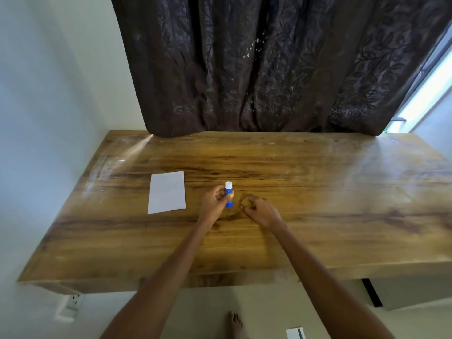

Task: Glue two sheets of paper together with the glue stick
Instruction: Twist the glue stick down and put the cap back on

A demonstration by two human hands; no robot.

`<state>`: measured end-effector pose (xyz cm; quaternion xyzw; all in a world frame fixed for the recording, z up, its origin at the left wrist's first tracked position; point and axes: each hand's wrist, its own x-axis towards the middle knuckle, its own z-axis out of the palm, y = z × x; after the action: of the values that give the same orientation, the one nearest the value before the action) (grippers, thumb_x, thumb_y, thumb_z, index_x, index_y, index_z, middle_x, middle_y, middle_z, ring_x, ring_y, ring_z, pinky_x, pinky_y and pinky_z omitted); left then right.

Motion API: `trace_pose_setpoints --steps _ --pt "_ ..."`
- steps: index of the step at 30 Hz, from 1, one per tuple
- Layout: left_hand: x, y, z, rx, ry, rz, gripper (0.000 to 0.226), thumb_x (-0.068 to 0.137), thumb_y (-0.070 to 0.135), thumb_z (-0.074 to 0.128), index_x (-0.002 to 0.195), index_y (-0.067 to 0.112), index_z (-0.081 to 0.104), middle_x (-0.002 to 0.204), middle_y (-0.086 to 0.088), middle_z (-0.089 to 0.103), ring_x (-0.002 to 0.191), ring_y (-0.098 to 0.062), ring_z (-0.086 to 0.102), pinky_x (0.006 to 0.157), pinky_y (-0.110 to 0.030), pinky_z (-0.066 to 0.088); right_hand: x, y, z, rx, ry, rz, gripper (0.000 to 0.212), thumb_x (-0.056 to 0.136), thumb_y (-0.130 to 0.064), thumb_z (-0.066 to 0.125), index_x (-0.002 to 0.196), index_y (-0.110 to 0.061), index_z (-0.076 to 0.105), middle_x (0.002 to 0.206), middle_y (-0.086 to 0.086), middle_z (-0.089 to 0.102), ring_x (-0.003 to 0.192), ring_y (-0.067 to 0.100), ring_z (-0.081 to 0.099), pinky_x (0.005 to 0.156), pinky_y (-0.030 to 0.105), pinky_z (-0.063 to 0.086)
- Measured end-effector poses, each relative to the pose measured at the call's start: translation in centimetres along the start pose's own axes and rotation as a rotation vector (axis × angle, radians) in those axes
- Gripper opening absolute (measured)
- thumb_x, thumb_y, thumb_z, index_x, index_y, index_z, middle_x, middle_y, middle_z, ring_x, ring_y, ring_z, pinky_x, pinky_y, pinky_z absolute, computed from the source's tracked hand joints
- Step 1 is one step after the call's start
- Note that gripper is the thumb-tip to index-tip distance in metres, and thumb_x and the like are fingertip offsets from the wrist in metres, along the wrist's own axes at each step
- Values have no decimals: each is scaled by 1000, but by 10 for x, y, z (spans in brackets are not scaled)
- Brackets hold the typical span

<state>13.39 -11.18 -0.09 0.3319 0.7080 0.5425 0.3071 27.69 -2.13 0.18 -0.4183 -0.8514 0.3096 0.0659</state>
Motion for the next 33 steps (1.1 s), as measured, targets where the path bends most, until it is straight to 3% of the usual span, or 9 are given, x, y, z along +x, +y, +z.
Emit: trace_pose_setpoints --steps 4,6,10,13,16,20,25,28,33 --pt "2 6 1 14 3 -8 42 84 23 67 123 12 56 112 -2 66 100 -11 61 80 -18 46 5 -10 -15 390 195 113 7 85 -32 55 87 -29 49 81 -10 63 80 16 60 62 24 42" --pt "5 10 2 22 3 15 36 83 24 68 117 13 59 106 0 66 95 -11 62 73 -14 46 11 -20 -26 708 270 98 15 89 -23 57 85 -27 43 98 5 70 92 22 64 74 30 50" --pt "13 18 8 40 -21 55 36 81 24 71 114 15 61 102 -1 67 89 -8 62 77 -19 49 22 -33 -37 1054 249 -58 24 94 -16 55 117 -22 50 106 -3 70 80 -1 64 67 17 52" --pt "20 25 13 25 -9 79 36 80 18 72 114 10 62 102 -9 70 90 -14 64 83 -28 50 30 -37 -35 1070 203 -43 28 94 -17 55 122 -13 58 108 -4 70 74 1 61 68 15 53" --pt "26 33 17 -6 -43 122 32 81 14 70 112 9 64 101 -11 72 85 -10 65 81 -23 50 39 -38 -31 1077 201 -21 27 93 -13 56 119 -4 60 106 4 70 79 9 62 69 16 54" --pt "33 35 19 24 -30 119 37 82 16 69 117 8 63 101 -12 72 91 -18 66 84 -29 49 52 -35 -31 1065 210 -4 24 88 -16 64 109 -3 64 85 1 72 73 10 62 65 17 54" --pt "47 28 20 73 24 69 36 80 16 71 115 8 64 102 -11 71 95 -21 65 86 -35 49 67 -37 -31 850 213 -36 12 81 -21 73 90 -22 66 81 -11 71 77 0 67 69 15 51" --pt "52 22 21 113 58 69 34 79 17 72 111 10 66 99 -6 71 90 -16 65 78 -28 49 71 -39 -28 744 221 -35 14 80 -26 74 84 -31 61 81 -17 69 73 -11 64 60 4 46" --pt "57 19 28 61 180 66 27 81 10 68 108 9 67 96 -5 72 88 -14 66 70 -16 46 80 -51 -16 700 316 41 21 78 -31 75 90 -27 59 79 -15 66 75 -4 63 59 7 48"
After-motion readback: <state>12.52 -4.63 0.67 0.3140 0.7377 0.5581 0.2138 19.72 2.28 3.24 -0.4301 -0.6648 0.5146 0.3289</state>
